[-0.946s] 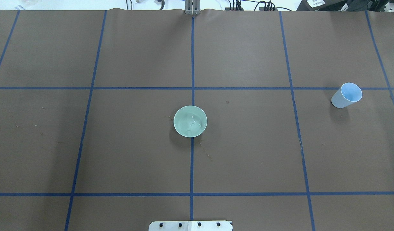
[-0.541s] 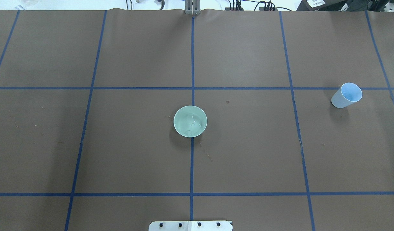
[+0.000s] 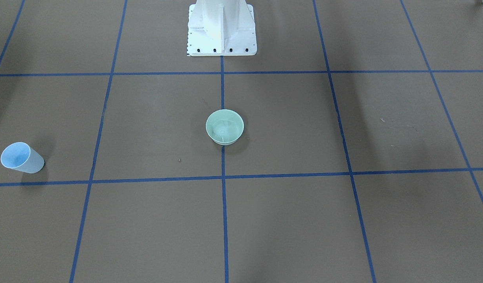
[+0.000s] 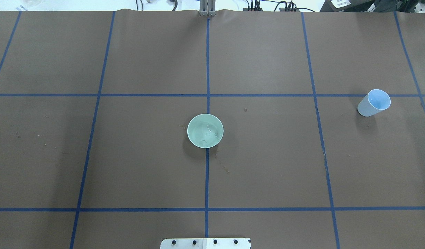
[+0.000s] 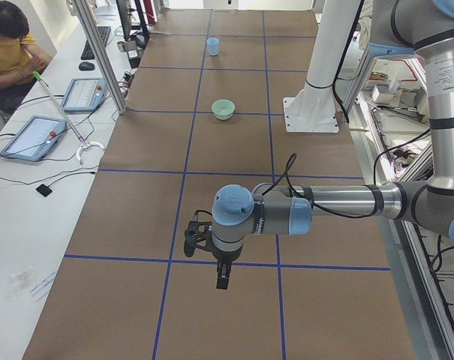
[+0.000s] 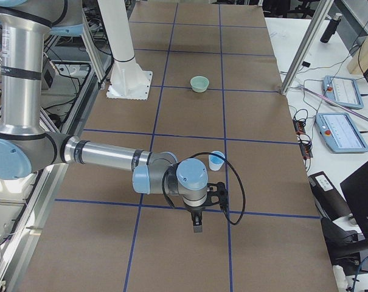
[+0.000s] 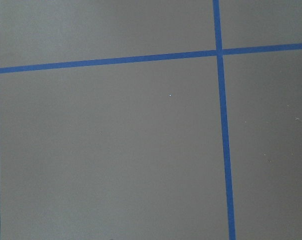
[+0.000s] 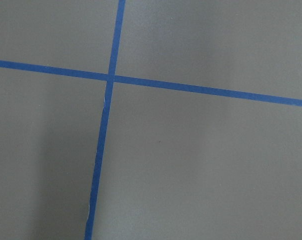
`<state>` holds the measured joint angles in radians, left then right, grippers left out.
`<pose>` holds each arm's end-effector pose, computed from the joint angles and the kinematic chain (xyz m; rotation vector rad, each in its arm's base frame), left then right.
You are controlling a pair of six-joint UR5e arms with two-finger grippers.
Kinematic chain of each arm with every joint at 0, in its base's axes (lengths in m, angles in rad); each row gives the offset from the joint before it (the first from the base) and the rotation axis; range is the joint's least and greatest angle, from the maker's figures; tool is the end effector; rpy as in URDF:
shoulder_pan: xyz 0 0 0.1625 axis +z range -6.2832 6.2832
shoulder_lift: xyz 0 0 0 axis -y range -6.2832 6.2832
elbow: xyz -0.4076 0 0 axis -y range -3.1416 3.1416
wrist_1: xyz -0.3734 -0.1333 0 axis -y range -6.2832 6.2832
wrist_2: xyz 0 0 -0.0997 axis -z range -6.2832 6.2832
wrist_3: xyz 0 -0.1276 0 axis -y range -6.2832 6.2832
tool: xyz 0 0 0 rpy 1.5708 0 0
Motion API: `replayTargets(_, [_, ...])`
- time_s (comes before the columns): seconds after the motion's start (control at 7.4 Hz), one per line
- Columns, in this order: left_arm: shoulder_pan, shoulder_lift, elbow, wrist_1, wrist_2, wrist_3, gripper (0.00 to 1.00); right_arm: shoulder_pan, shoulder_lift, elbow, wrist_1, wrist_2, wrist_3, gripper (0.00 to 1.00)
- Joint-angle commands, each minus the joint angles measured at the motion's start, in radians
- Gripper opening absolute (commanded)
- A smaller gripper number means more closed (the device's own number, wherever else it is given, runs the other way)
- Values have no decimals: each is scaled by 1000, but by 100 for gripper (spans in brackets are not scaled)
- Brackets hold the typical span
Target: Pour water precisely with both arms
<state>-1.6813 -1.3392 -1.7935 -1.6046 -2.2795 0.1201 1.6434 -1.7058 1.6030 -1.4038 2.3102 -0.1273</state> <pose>-0.0921 -0.3740 0.6569 0.1052 0.7012 0.0180 0.0778 -0.4176 0.6924 0.1347 -0.7295 -0.0759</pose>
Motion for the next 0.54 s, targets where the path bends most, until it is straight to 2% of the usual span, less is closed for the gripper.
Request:
replayTargets(0.0, [0, 0, 0, -1, 0, 0, 100, -4, 0, 0, 0, 0, 0, 100])
replayTargets(0.41, [0, 0, -10, -3, -3, 1, 100, -10, 1, 0, 0, 0, 2, 100])
